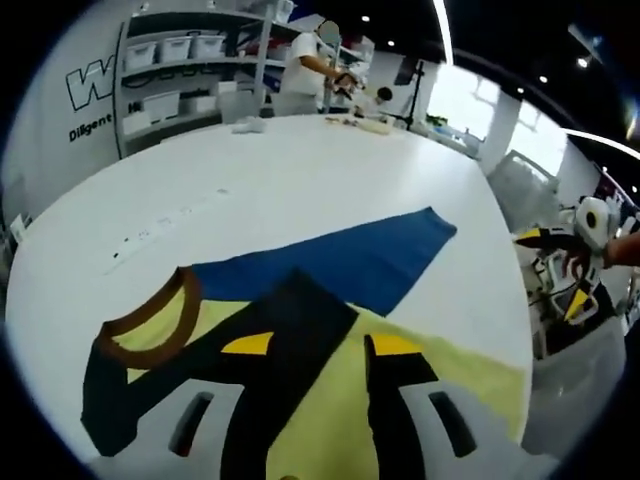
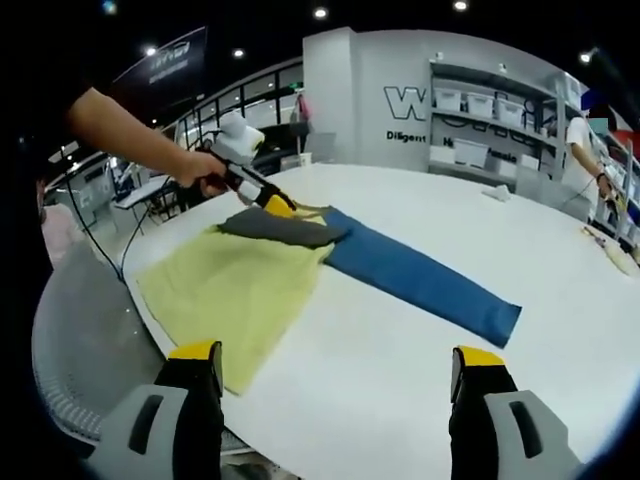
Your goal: Fold the garment on the visible template until the final outline fits inside the template.
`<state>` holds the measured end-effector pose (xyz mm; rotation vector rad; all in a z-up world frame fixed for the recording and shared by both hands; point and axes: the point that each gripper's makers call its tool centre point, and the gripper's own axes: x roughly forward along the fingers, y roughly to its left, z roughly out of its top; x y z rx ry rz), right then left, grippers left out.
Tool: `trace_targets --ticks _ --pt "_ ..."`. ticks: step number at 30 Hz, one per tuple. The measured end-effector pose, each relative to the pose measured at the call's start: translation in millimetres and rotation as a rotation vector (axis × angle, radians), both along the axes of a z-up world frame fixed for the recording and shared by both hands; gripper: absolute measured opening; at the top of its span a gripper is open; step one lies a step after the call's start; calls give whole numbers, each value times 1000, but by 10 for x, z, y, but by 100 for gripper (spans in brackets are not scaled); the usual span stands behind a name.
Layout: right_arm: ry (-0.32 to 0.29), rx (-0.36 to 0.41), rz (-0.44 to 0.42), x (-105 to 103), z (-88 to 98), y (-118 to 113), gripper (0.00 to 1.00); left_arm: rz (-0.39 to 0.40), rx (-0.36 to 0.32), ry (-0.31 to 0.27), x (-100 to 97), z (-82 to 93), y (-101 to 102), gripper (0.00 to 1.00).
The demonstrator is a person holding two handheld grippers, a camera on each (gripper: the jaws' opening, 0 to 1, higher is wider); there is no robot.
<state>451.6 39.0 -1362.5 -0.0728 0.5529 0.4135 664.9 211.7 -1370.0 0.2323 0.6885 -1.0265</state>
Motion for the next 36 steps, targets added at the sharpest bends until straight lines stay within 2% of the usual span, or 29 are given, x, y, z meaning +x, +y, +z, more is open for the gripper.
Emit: trace_targets --ticks 2,9,11,13,16,19,24,30,36 --pt "-2 -5 -2 25 -5 -30 92 -5 2 -17 -8 24 16 40" --pt "-9 -39 20 114 -6 -109 91 -26 59 -62 -35 -31 107 70" --pt "-14 -42 17 163 8 -155 91 -30 48 -87 -44 6 125 73" --pt "-26 -34 6 210 30 -201 91 -27 47 -78 -42 11 141 76" --pt "-34 -13 -9 264 55 -246 91 -14 39 -75 -44 27 160 86" --pt "-36 -28 -11 298 31 -299 90 -20 43 -96 -74 70 194 85" --pt "-19 -62 -36 355 -53 -451 85 -17 36 -97 -140 96 261 93" --pt "-2 -63 -73 411 -94 -588 81 -55 45 -117 -223 134 347 97" --pt "11 -104 -91 487 -143 -724 73 -79 51 -134 -318 197 437 99"
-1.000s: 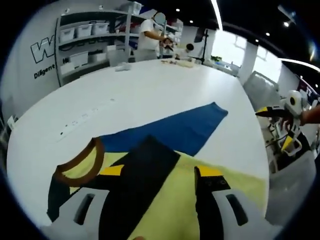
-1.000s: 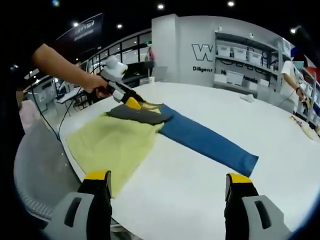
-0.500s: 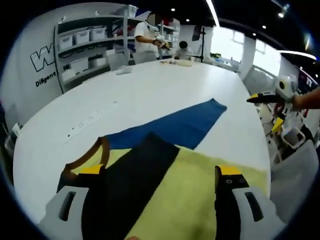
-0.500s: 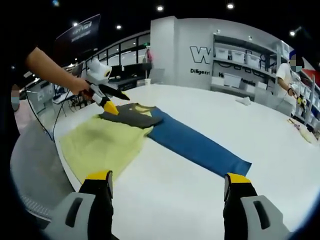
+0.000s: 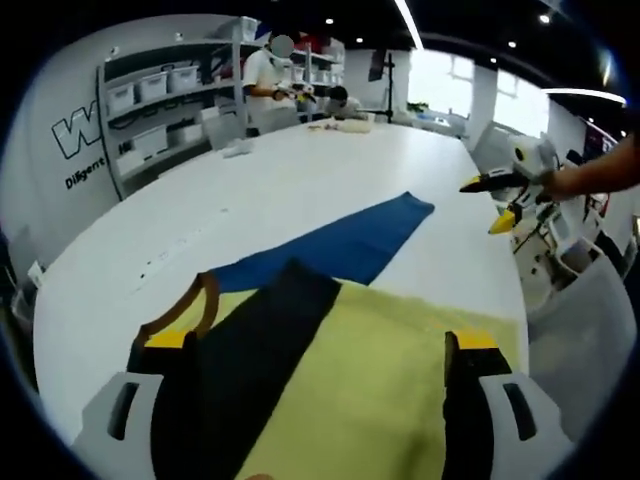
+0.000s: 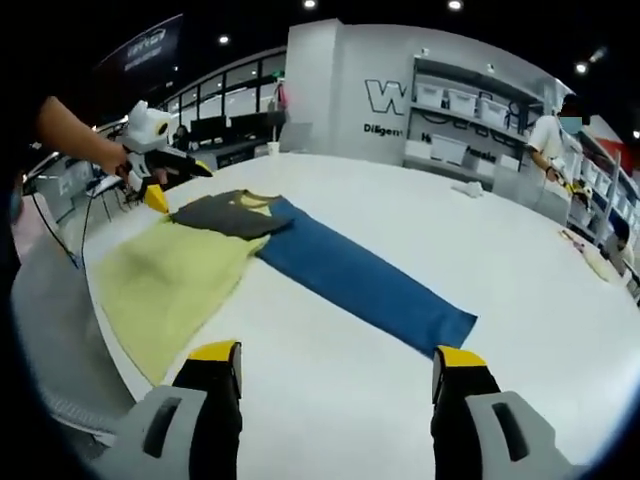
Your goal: Fold the garment on the visible template until the final outline fits inside the template.
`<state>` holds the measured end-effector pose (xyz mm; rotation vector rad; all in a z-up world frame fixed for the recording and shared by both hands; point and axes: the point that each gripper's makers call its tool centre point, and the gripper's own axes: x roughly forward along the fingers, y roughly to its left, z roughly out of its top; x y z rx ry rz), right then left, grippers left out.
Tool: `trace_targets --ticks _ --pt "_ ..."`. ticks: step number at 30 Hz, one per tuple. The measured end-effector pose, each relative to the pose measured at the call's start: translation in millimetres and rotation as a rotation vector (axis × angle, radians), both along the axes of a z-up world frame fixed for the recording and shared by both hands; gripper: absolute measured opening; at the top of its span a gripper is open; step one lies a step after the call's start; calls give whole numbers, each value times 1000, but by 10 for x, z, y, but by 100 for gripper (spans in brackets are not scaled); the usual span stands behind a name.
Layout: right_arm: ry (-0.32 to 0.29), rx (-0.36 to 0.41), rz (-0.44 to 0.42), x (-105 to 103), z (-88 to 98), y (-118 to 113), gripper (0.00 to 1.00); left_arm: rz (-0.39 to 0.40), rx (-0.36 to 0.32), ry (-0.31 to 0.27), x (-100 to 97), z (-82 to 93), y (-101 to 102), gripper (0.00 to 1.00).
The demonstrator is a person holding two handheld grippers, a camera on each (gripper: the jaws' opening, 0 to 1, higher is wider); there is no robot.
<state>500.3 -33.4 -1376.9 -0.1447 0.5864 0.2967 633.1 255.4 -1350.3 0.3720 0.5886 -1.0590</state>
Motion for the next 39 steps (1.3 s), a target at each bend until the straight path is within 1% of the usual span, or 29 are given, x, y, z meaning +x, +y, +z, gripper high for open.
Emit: trace_targets --ticks 3,7,10,18,20,21,22,24,32,34,37,39 --pt "8 -26 -3 54 -30 -68 71 6 5 -5 -11 8 65 99" --pt "13 -57 -3 111 -46 -144 61 11 9 -9 -24 33 127 99" --pt "21 -62 -13 162 -55 -215 60 17 4 -11 -53 83 171 99" --pt "30 -34 -75 293 -92 -404 52 13 2 -22 -108 154 248 98" --pt "47 -40 -89 319 -145 -453 49 16 1 -18 -126 169 264 98" --pt "67 -45 -105 318 -199 -495 47 18 1 -16 -141 174 274 98" --pt "74 -36 -113 326 -219 -510 44 18 1 -15 -155 176 280 98" --pt "83 -9 -140 358 -268 -553 41 18 2 -16 -175 178 307 98" --pt "101 -19 -195 439 -364 -703 35 18 4 -12 -274 214 409 98" --pt "109 -21 -215 431 -364 -705 34 19 5 -7 -298 215 430 98" --pt "116 -20 -241 493 -421 -804 31 20 7 -6 -342 221 475 97" --pt "127 -5 -274 529 -463 -863 26 24 5 -1 -364 217 516 97"
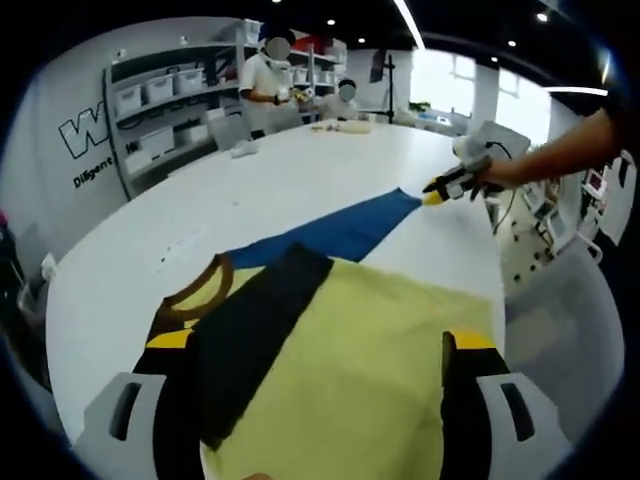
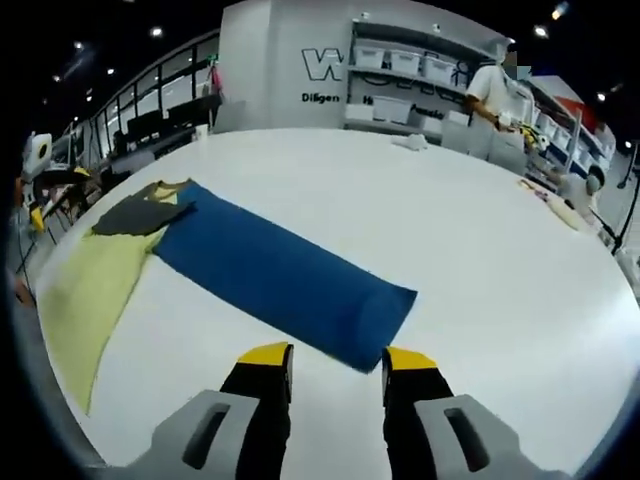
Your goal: Fold the garment on the visible template until the final outline fits inside the template.
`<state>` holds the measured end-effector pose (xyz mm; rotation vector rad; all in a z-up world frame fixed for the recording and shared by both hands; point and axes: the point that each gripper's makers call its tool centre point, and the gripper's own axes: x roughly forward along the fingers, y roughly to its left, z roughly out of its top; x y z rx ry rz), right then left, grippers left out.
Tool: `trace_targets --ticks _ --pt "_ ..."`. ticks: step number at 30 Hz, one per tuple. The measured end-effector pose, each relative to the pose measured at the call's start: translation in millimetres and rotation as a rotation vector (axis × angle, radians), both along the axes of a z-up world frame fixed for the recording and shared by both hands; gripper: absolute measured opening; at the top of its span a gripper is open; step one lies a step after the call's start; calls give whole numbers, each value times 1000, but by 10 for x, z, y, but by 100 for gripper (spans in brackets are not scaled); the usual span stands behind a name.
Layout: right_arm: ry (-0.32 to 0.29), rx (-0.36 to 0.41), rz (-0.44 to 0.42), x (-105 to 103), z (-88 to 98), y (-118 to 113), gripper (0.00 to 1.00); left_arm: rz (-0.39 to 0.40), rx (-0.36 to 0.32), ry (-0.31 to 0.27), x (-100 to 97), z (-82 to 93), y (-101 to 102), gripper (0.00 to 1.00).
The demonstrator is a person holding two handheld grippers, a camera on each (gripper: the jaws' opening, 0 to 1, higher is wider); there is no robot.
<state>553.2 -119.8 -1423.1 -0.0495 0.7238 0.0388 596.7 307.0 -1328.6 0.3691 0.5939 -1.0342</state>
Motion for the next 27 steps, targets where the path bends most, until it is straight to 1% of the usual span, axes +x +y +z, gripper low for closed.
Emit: trace_targets --ticks 1,2,3,6,10,13,15,17,19,20,21,23,24,26,27 --pt "7 29 -42 4 -23 -23 24 2 0 1 -14 1 13 96" --pt "8 36 -74 37 -48 -83 23 4 1 -1 -31 3 39 96" --pt "0 26 -67 62 -48 -102 23 5 2 -1 -40 4 56 96" --pt "4 42 -135 84 -81 -194 22 12 10 3 -61 3 122 96" --pt "23 23 -147 103 -158 -272 21 27 14 3 -53 15 193 96" --pt "28 48 -170 118 -188 -276 20 36 12 2 -62 40 236 96" --pt "28 51 -175 149 -212 -275 20 39 12 2 -77 43 258 95" --pt "27 28 -174 179 -228 -286 19 42 13 3 -102 51 282 95" --pt "30 32 -189 185 -234 -285 15 45 15 4 -121 48 314 95" --pt "21 14 -182 207 -220 -299 13 46 15 4 -129 48 330 95" --pt "29 5 -191 194 -223 -303 11 48 16 4 -137 47 353 95" --pt "20 0 -184 183 -195 -276 5 55 16 5 -141 49 392 95" --pt "28 -9 -182 161 -191 -265 2 59 15 4 -142 51 412 95" --pt "26 -12 -169 180 -167 -242 0 73 9 9 -145 48 461 95" --pt "34 -1 -175 171 -169 -227 0 77 9 10 -150 44 482 95"
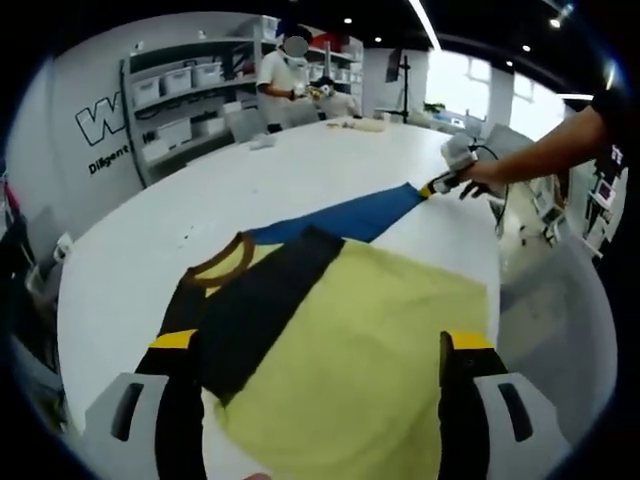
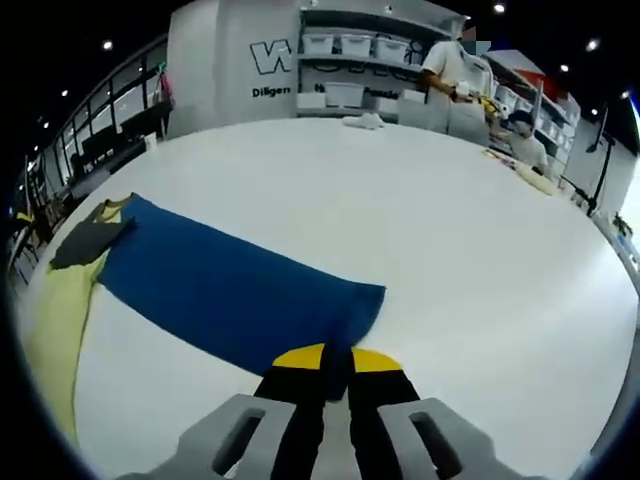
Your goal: Fold the garment on the visible template until the final outline fits inside the template.
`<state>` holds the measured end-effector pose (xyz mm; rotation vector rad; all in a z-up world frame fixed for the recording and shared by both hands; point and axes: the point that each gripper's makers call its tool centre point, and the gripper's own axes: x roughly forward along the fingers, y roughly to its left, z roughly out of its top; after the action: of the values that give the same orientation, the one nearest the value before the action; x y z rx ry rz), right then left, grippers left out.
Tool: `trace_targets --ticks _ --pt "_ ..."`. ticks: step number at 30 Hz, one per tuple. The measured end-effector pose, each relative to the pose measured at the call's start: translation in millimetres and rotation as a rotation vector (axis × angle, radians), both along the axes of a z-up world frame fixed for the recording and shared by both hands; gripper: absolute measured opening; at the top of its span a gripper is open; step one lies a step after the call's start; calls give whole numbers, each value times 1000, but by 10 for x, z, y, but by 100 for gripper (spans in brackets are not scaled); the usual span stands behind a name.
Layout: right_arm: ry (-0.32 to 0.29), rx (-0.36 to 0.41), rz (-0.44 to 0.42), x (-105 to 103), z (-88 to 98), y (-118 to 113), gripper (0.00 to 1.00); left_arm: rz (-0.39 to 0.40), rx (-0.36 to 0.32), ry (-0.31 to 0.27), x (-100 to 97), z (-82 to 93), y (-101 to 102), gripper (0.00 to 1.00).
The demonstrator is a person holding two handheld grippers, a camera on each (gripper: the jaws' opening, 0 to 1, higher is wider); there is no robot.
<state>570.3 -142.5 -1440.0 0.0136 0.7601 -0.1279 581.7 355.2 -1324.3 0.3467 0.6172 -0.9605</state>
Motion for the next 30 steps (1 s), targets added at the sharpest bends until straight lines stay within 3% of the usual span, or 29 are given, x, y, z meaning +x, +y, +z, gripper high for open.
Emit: trace_targets --ticks 6,10,13,21,30 --pt "8 69 2 15 22 103 0 28 -3 5 -34 -30 141 94" --pt "-50 123 -8 38 164 201 0 49 -13 5 -62 -30 240 94" --pt "-54 152 -11 50 247 264 0 60 -13 8 -64 -48 320 94" --pt "-109 161 48 207 596 448 0 93 -24 -3 -43 -17 436 94" --pt "-184 198 127 410 1001 734 0 101 -33 -4 -161 -72 522 94"
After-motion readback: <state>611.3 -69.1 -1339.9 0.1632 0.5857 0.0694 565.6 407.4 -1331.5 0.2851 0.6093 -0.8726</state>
